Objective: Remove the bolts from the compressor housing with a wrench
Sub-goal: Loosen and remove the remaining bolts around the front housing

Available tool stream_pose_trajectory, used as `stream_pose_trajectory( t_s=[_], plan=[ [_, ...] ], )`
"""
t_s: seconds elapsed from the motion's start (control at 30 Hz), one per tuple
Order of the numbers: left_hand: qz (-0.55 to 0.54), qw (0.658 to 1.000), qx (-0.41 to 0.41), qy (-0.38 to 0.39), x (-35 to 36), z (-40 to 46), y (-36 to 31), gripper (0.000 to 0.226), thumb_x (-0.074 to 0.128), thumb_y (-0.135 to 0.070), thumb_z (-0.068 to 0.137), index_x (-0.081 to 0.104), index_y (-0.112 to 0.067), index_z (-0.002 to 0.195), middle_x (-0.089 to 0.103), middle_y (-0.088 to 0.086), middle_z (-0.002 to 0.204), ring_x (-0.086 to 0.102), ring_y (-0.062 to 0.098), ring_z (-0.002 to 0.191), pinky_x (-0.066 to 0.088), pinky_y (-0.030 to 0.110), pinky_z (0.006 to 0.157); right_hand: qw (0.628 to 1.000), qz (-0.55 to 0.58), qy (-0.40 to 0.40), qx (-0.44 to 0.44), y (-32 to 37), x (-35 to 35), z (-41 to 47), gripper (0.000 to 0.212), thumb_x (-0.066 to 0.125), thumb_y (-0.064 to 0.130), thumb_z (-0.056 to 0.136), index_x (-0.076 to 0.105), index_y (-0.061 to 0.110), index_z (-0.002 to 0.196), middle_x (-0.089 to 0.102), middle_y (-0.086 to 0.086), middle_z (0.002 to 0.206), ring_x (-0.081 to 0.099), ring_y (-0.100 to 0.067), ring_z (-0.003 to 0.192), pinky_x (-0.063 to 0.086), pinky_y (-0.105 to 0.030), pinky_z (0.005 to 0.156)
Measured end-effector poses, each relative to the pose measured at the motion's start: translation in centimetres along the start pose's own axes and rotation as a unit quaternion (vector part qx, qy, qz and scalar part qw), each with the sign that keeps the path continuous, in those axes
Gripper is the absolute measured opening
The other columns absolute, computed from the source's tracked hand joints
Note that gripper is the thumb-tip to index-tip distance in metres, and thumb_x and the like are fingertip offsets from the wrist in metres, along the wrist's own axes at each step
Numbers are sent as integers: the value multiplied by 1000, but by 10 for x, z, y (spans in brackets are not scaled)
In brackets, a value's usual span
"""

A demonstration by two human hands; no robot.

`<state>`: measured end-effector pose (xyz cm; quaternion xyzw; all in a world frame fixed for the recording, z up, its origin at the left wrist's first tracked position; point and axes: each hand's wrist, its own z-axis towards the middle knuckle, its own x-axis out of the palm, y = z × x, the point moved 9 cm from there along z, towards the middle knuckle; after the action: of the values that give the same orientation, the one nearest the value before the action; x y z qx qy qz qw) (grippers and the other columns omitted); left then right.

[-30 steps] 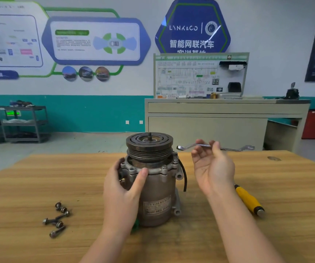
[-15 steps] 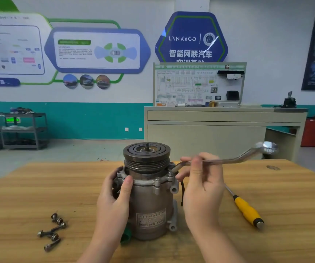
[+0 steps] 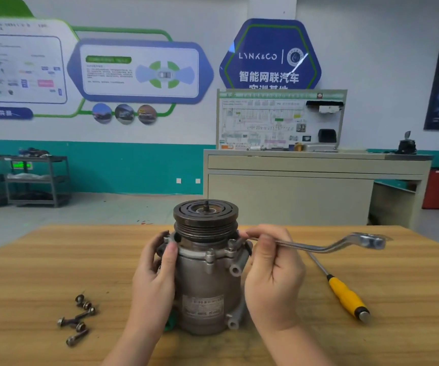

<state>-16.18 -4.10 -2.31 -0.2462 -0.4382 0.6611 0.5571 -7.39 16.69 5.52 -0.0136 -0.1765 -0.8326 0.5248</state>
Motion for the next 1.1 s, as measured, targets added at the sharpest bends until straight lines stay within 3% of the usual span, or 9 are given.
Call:
stream_pose_trajectory(
  t_s=[0.13,0.27,0.4,0.5,0.57,0.63,0.77,0.87,1.1],
  plan=[
    [-13,999,-37,36,1,3,4,40,48,-57,79,58,-44,115,69,-16,106,62,-1,79,57,38,77,988,115,-45,88,-5,10,-5,18,32,39,100,48,42,93,63,9,77,46,-5,43,39,-16,43],
    [5,1000,-20,15,0,1,2,51,48,-58,78,57,-35,122,68,-9,109,60,2,81,54,45,81,956,146,-106,233,-43,1,-4,17,28,35,100,43,31,92,65,-3,68,46,-10,37,38,-17,41],
    [38,998,34,-37,-2,-10,-6,49,47,-65,80,52,-35,119,57,-6,120,55,1,107,44,26,91,812,293,-111,492,-104,14,-16,24,32,26,105,49,13,94,62,-6,58,46,-12,36,38,-19,38],
    [66,996,46,-37,-3,-12,-9,48,44,-77,78,47,-47,115,50,-17,118,48,-9,108,37,19,92,719,419,-124,540,-111,24,-16,23,36,21,104,50,9,89,64,-11,60,53,-13,41,43,-19,40],
    [85,995,41,-29,-4,-9,-6,54,41,-77,71,45,-49,117,49,-15,123,45,-2,115,35,25,99,733,438,-136,502,-107,19,-10,23,37,22,104,49,12,87,67,-11,65,58,-14,47,48,-21,45],
    [73,997,25,-17,-4,-7,-2,61,43,-79,73,48,-45,123,51,-14,129,46,3,119,38,31,102,809,378,-125,432,-95,6,0,23,35,23,104,48,14,87,68,-9,68,59,-14,49,49,-22,48],
    [9,1000,-4,14,2,-9,0,42,50,-66,75,52,-51,114,63,-29,110,56,-14,102,45,10,79,937,211,-77,267,-54,-8,13,21,40,25,101,53,30,86,69,-7,74,60,-15,49,50,-24,51],
    [5,1000,1,1,1,-10,1,39,49,-63,77,53,-48,113,63,-32,106,56,-15,100,43,15,82,969,149,-36,192,-29,-3,12,19,48,36,95,58,44,81,69,-3,76,61,-14,51,51,-24,55],
    [-5,1000,-1,-2,2,-10,3,49,52,-60,79,52,-35,121,66,-3,116,61,12,109,48,41,97,982,-3,141,-129,31,27,-7,3,60,16,92,58,15,94,61,3,85,61,-13,73,52,-27,63]
  ],
)
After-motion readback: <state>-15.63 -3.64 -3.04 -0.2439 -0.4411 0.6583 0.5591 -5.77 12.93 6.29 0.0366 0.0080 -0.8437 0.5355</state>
